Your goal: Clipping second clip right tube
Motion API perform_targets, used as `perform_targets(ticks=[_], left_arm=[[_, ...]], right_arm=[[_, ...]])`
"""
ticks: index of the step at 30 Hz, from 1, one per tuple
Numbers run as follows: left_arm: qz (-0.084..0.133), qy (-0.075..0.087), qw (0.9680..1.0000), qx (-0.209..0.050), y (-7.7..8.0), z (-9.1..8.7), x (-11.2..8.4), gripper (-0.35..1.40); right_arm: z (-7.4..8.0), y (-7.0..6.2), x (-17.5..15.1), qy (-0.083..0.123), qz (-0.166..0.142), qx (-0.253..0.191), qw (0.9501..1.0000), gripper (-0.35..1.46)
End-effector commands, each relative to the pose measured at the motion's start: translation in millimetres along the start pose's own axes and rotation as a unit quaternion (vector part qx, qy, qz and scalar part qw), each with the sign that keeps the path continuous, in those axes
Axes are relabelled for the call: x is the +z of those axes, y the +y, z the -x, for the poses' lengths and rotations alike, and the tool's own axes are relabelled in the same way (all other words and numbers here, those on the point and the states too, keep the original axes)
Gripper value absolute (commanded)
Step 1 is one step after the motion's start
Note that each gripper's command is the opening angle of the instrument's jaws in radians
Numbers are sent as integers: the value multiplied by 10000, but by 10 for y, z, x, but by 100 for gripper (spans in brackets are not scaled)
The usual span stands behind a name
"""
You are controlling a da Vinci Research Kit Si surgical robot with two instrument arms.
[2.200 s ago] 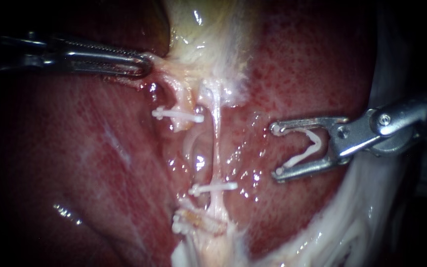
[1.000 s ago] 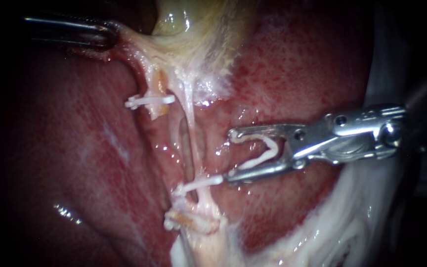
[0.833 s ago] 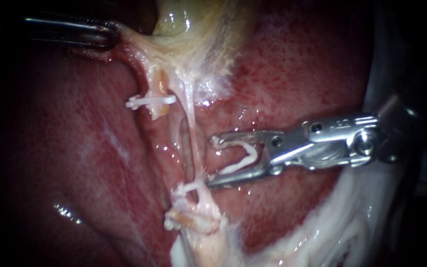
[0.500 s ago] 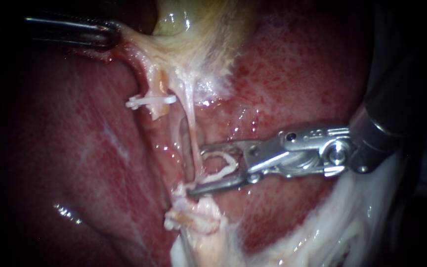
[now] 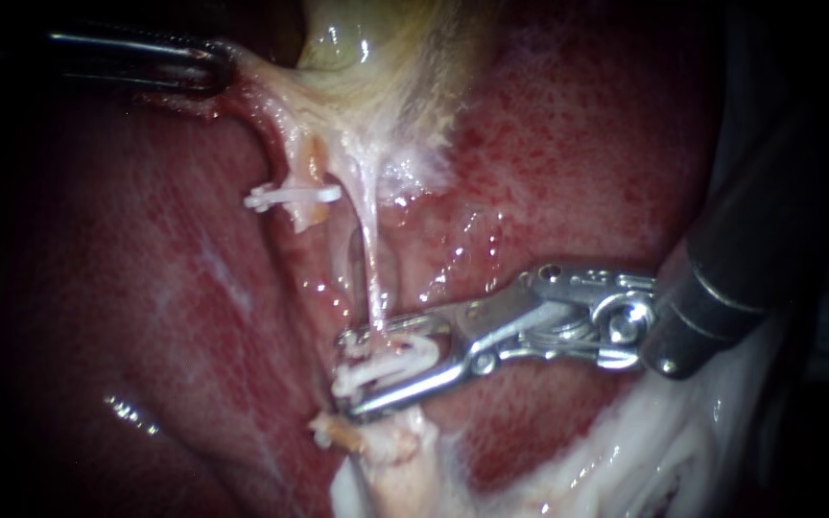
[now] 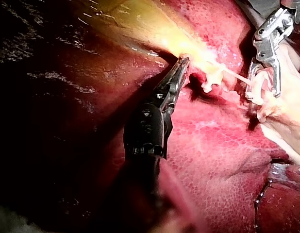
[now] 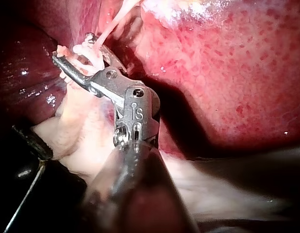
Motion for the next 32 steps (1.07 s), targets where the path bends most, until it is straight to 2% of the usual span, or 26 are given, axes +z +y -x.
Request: perform_targets(ticks=[1, 5, 12, 15, 20, 32], left_arm=[[-2, 0, 10000, 0, 0, 0, 0, -35], [-3, 0, 10000, 0, 0, 0, 1, -35], [-5, 0, 10000, 2, 0, 1, 2, -35], [-6, 0, 10000, 4, -1, 2, 3, -35], [-7, 1, 10000, 5, -1, 2, 3, -35], [-7, 1, 10000, 5, -1, 2, 3, -35]], right_arm=[[-2, -1, -1, 39, -24, 25, 10000, 39], [-2, -1, -3, 90, -62, 48, 9999, 24], [-1, -3, -9, 58, -168, 49, 9998, -35], [-2, -4, -11, 50, -196, 78, 9998, -35], [-2, -5, -13, 84, -222, 489, 9985, -35], [-1, -3, -14, 36, -243, 482, 9985, -35]])
